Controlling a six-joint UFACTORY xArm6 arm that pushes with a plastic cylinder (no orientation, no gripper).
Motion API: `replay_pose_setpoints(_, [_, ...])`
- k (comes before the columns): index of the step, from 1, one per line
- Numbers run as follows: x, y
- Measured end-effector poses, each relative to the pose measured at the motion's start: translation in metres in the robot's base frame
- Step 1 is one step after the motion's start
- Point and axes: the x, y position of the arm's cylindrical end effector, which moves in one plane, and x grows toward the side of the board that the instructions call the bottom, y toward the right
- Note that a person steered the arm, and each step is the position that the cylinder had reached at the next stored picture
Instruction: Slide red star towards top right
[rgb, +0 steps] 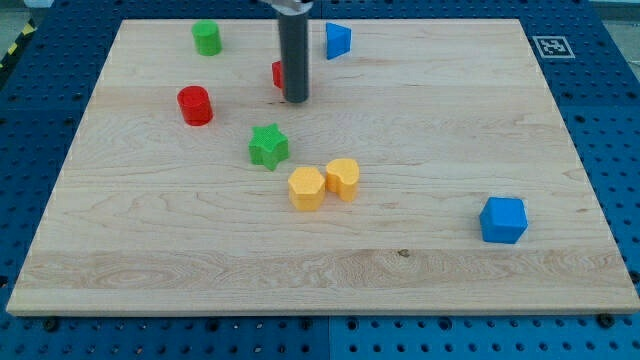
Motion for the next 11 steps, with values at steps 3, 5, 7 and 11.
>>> replay_pose_setpoints(3, [-0.068, -0.008])
replay_pose_setpoints(5, [-0.027, 0.014])
replay_pose_setpoints(7, [-0.018, -0.028])
replay_pose_setpoints(11, [0.032, 0.005])
